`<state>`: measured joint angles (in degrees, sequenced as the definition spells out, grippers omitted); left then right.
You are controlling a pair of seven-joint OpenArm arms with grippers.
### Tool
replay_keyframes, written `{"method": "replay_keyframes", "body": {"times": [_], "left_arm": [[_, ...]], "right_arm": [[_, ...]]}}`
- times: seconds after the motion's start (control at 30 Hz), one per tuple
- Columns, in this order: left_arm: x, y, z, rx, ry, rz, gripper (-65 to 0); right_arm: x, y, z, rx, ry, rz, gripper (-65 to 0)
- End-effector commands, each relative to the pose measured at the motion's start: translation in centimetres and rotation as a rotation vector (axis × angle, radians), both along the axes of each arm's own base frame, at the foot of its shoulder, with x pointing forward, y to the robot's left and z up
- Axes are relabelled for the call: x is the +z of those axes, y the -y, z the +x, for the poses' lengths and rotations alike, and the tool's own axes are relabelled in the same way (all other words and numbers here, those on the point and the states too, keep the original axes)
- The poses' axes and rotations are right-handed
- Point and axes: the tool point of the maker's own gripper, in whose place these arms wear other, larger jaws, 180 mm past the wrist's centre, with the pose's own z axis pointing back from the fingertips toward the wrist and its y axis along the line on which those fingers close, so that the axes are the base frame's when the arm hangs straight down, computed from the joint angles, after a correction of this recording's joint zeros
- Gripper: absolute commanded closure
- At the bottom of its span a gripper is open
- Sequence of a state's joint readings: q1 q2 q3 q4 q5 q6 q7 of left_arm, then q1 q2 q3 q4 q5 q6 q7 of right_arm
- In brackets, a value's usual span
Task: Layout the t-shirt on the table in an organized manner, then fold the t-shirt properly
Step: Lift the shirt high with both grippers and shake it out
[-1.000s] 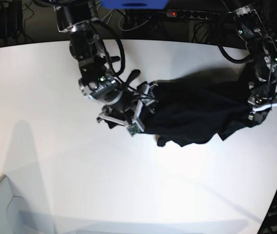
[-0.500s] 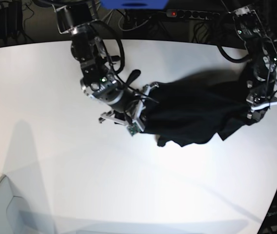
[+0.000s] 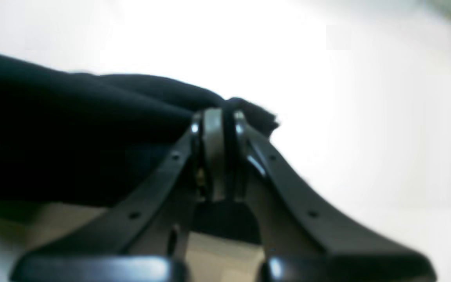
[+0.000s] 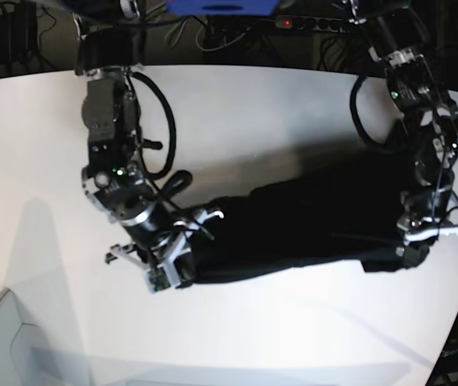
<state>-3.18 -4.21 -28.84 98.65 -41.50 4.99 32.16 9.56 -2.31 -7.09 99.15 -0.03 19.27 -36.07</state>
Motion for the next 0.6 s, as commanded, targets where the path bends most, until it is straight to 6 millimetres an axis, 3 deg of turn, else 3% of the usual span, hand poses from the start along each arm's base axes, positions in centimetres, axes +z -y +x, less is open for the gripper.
{"method": "replay_keyframes", "body": {"times": [0.0, 0.33, 0.5, 0.57], "left_arm": [[2.7, 0.1, 1.3, 0.000, 0.080, 0.016, -0.3], [12.0, 7.0, 10.6, -0.176, 0.241, 0.118, -0.3], [17.1, 8.7, 14.6, -0.212, 0.303, 0.120, -0.3], [18.1, 8.6, 15.6, -0.213, 0.311, 0.109, -0.3]], "right_arm": [[3.2, 0.2, 1.0, 0.003, 0.097, 0.004, 0.0], [13.7, 1.9, 5.1, -0.017, 0.354, -0.040, 0.0], [19.4, 4.5, 6.7, -0.074, 0.473, -0.059, 0.0], [21.4, 5.9, 7.3, -0.117, 0.488, -0.060, 0.0]]}}
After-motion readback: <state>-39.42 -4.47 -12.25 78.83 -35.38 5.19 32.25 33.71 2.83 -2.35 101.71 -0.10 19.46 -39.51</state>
